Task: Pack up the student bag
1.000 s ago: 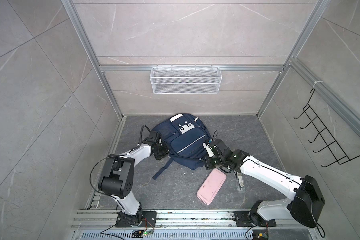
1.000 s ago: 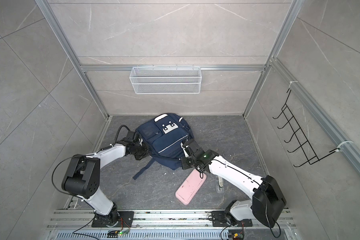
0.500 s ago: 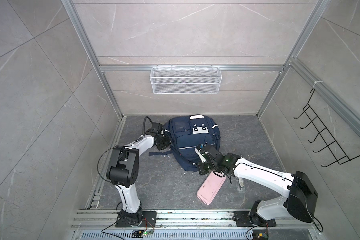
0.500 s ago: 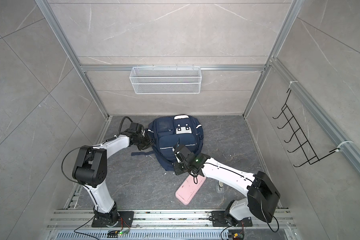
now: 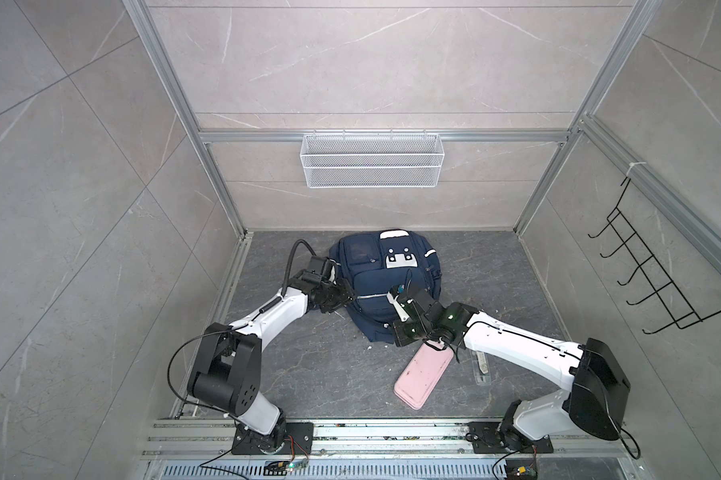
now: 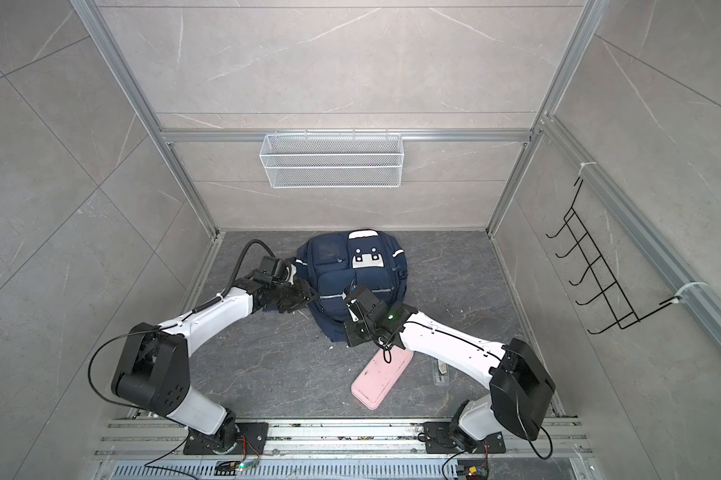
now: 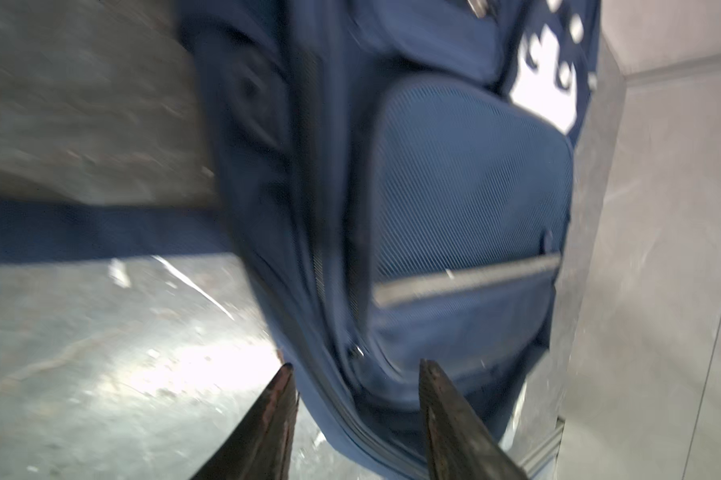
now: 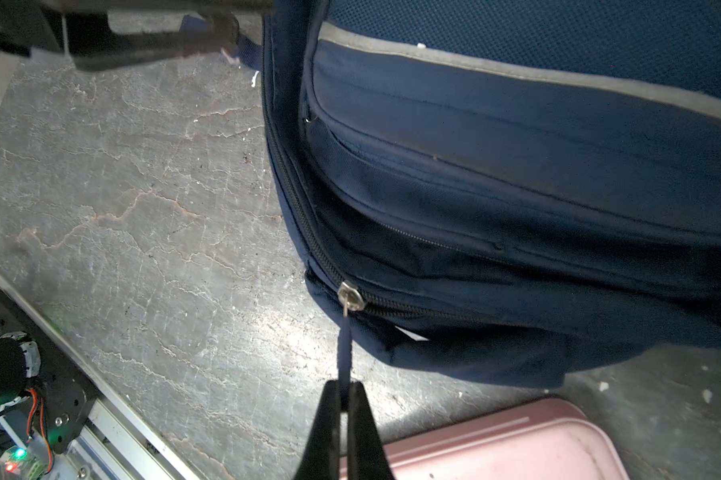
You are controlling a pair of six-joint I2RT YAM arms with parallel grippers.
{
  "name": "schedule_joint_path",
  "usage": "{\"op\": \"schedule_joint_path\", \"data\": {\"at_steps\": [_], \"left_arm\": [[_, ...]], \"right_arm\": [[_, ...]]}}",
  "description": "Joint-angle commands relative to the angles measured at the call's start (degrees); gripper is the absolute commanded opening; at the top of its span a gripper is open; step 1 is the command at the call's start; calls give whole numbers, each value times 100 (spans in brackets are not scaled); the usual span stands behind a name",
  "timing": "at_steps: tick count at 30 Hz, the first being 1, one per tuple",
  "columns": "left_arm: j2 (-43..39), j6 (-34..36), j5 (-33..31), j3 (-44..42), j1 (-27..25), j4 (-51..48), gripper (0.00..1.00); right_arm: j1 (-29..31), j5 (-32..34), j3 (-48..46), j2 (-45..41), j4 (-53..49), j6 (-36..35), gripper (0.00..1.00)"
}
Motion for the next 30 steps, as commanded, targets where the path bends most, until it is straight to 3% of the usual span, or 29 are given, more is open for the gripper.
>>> {"op": "schedule_joint_path", "data": {"at_steps": [1,6,20,24,30], "left_arm": [[-169,-103,-78,-105,-294,-108,51],[-143,-266,-111,-187,-621,-33,51],[178,-365,43,-233,-781,142,48],[248,-316,-2,-203,-786,152,35],[264,-117,-208,-46,-688,-73,1]], "right_arm": [[47,-179,238,-33,68,-40,0],[54,-184,271,-16,40,-58,0],[79,-241,372,77,-6,-102,0],[99,-215,343,46,15,-85,0],[100,-70,253,-33,-38,-67,0]]}}
